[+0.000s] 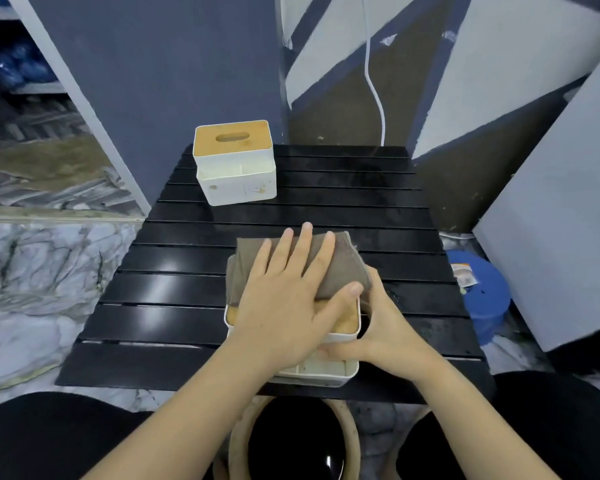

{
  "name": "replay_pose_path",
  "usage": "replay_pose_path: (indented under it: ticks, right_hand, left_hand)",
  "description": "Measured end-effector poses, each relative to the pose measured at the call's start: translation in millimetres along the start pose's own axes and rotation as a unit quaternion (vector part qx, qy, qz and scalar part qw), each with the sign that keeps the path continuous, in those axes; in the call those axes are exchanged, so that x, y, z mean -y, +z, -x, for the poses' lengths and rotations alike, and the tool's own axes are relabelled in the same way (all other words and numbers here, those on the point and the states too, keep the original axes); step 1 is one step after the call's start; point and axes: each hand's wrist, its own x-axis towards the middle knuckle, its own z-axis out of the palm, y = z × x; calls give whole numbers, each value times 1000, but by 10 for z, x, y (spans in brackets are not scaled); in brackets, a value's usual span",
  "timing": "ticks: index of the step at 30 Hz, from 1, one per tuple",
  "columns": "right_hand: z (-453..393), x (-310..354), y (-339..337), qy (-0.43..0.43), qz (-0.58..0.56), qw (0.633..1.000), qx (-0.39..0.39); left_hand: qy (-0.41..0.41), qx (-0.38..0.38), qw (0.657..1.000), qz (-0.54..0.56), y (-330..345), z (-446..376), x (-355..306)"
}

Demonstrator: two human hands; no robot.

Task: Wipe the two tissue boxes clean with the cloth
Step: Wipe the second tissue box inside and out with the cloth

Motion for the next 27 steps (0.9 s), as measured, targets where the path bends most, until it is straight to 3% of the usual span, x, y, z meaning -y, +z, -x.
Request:
replay_pose_path:
  ticks: [7, 12, 20, 27]
  right_hand:
    - [-11, -52, -3, -41, 39, 998, 1]
    - [-25, -112, -23, -69, 31, 997, 1]
    - [-19, -85, -14, -45, 21, 998, 31]
    - [-35, -74, -27, -25, 20, 999, 40]
  left_hand:
    - [89, 14, 996, 14, 27, 7, -38]
    - [130, -34, 987, 92, 59, 295, -44]
    - [171, -112, 963, 177, 79, 558, 152]
    - [112, -138, 968, 178, -57, 767, 687]
